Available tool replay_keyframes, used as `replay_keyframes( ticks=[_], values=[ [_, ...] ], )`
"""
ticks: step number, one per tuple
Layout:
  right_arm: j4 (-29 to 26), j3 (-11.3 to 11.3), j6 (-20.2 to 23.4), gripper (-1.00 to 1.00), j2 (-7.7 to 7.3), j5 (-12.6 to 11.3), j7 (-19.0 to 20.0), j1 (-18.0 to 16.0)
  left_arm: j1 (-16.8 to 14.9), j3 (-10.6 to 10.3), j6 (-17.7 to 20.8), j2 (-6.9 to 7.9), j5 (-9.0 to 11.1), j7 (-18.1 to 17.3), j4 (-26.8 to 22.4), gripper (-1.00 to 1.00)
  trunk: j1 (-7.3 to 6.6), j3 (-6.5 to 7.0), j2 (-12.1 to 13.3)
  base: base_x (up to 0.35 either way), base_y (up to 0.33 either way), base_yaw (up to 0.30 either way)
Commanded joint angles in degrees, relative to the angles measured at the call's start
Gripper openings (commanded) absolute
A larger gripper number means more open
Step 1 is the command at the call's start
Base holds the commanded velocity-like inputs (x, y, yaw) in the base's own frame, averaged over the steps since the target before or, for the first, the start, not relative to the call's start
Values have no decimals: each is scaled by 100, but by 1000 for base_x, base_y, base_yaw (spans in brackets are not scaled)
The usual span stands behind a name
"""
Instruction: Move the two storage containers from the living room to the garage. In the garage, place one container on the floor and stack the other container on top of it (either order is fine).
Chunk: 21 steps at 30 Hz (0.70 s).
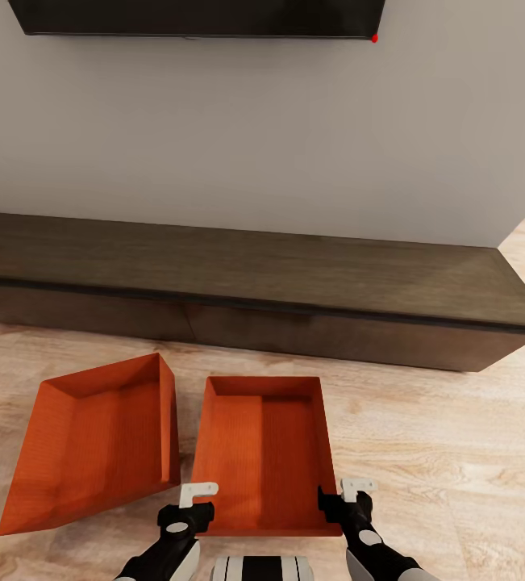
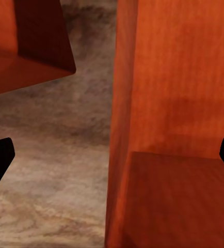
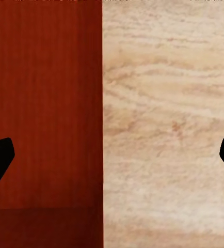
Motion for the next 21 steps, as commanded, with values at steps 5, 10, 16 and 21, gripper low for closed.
replay_keyframes(
  ticks=[5, 10, 16, 21],
  values=[
    [5, 68, -108, -100, 0, -38, -24, -3, -2, -36, 5, 2, 31, 57, -4, -100, -1, -3, -1, 0, 0, 0],
    [5, 73, -168, -100, 0, -24, -24, -3, -2, -29, 5, 0, 42, 61, -4, -100, -1, -3, -1, 0, 0, 0],
    [5, 77, -177, -100, 0, -25, -24, -3, -2, -41, 5, -1, 3, 54, -5, -100, -1, -3, -1, 0, 0, 0],
    [5, 74, -177, -100, 0, -30, -22, -3, -2, -36, 5, -1, 19, 63, -3, -100, -1, -3, -1, 0, 0, 0]
  ],
)
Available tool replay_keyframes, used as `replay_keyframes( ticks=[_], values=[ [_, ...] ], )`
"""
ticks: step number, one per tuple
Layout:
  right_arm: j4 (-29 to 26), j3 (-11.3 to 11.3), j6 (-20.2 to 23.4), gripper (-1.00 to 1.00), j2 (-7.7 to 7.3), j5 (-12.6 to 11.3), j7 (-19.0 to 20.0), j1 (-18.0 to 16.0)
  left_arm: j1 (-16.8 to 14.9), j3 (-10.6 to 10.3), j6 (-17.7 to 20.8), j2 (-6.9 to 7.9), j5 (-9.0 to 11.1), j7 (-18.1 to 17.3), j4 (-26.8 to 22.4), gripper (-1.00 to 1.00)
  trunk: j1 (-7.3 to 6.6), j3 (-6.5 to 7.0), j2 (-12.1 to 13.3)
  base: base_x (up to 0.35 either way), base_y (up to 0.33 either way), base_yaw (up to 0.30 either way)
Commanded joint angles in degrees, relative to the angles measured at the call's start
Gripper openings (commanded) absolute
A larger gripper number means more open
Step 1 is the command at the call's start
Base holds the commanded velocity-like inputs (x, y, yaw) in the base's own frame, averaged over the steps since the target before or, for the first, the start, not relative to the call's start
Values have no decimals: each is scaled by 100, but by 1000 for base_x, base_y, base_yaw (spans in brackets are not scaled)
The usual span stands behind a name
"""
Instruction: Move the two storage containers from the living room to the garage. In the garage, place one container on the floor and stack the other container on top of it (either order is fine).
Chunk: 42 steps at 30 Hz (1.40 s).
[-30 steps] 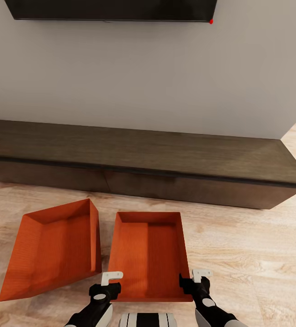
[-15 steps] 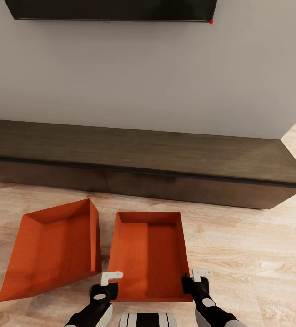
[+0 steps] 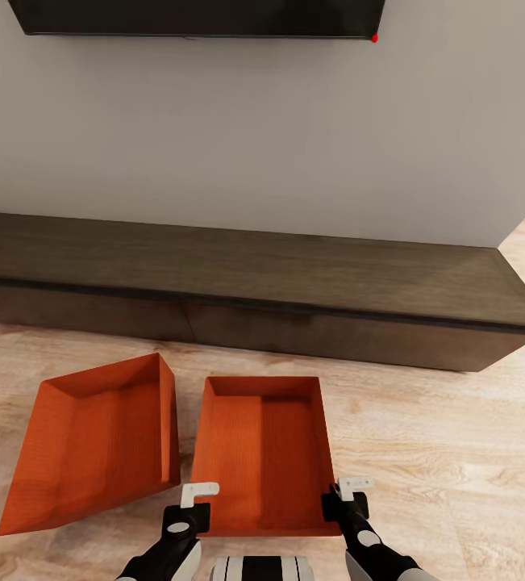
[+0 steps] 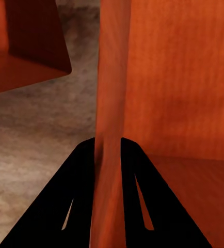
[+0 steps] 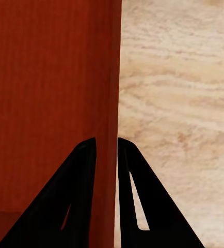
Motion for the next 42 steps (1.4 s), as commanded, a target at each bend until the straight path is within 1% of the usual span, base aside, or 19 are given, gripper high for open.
replay_keyframes(
  ticks=[1, 4, 42],
  values=[
    [6, -121, -41, -100, -4, -120, -62, -5, -1, 13, 13, 19, -31, 81, 0, -100, -1, -3, -1, 0, 0, 0],
    [6, -121, -42, -100, -4, -124, -62, -5, -1, 16, 13, 19, -24, 92, 3, -100, -1, -3, -1, 0, 0, 0],
    [-3, -122, -137, -100, -4, -129, -55, -5, -1, 17, 22, 19, -13, 87, 7, -100, -835, 679, 1523, 0, 0, 0]
  ],
)
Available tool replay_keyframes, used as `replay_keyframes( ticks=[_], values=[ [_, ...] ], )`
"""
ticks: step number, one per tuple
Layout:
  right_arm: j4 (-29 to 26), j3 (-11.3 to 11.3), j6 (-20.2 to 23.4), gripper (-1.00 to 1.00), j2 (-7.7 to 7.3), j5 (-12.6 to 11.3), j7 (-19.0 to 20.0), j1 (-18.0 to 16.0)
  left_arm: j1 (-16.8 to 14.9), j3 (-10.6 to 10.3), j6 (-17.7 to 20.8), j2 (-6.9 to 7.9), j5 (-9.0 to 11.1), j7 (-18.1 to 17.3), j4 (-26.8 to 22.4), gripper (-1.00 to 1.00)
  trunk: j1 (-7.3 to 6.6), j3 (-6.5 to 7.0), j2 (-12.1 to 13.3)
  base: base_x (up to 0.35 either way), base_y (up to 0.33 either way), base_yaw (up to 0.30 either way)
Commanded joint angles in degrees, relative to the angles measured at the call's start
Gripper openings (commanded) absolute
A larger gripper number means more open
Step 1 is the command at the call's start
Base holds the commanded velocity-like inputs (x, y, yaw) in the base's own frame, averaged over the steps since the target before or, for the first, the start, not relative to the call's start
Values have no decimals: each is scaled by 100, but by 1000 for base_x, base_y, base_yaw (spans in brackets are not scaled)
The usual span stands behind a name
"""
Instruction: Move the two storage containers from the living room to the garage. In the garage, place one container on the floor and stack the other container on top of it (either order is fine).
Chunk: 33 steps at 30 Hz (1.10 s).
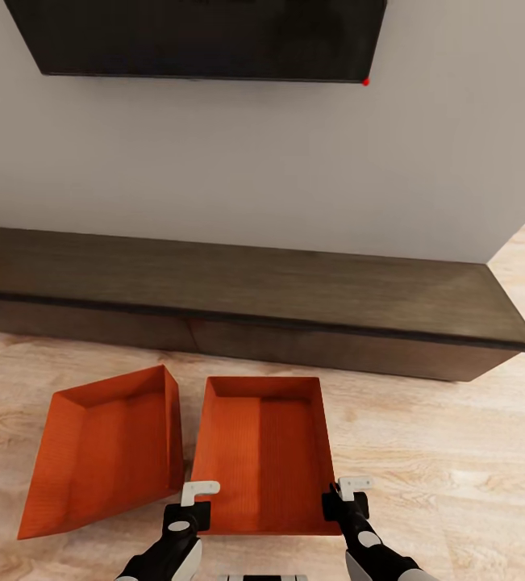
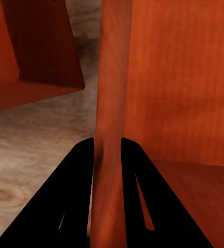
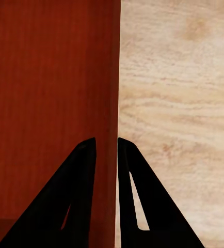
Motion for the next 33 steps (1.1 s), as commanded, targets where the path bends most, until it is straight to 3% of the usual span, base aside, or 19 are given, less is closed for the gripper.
replay_keyframes(
  ticks=[1, 33],
  values=[
    [-16, -121, -48, -100, -3, -72, -56, -9, 1, -24, 11, 33, 59, 84, 49, -100, -23, 16, 40, 0, 0, 0],
    [-7, -117, -229, -100, -3, -82, -56, -9, 1, -24, 11, 33, 59, 83, 48, -100, -726, 591, 1324, 0, 0, 0]
  ],
)
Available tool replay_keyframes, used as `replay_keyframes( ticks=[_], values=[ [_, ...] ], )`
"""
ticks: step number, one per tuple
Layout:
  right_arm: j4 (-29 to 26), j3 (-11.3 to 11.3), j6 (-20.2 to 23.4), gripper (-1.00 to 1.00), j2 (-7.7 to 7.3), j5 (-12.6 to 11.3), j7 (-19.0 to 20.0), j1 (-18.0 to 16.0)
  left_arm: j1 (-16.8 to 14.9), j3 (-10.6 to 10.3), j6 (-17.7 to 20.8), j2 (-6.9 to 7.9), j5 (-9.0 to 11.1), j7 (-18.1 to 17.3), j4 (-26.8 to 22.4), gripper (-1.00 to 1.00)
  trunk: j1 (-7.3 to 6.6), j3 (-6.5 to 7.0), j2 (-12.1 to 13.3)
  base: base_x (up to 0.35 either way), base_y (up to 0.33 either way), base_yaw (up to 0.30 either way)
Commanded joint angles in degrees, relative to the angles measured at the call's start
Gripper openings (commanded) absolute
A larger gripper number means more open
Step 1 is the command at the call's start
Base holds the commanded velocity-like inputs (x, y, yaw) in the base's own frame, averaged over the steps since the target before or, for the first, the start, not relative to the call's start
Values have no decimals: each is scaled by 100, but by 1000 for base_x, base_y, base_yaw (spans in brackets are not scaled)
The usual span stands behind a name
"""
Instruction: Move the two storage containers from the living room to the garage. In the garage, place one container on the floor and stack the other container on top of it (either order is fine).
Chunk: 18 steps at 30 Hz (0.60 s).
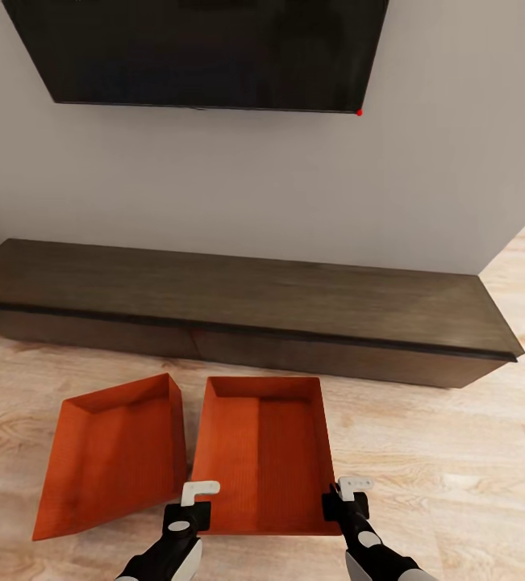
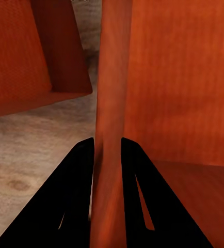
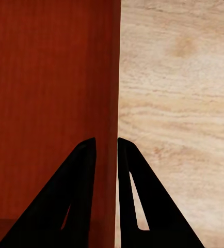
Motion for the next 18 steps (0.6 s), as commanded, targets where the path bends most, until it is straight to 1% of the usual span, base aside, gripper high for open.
replay_keyframes(
  ticks=[1, 2, 4, 18],
  values=[
    [-7, -104, -201, -100, -3, -79, -56, -9, 1, -22, 11, 33, 63, 83, 46, -100, -23, 16, 40, 0, 0, 0],
    [-1, -100, -117, -100, -3, -82, -56, -9, 1, -22, 11, 33, 63, 83, 46, -100, -45, 34, 80, 0, 0, 0],
    [0, -101, -97, -100, -3, -83, -54, -9, 1, -22, 11, 33, 64, 83, 47, -100, -89, 70, 161, 0, 0, 0],
    [-3, -109, -83, -100, 3, -85, -55, -9, 1, -22, 11, 33, 66, 83, 48, -100, -396, 321, 722, 0, 0, 0]
  ],
)
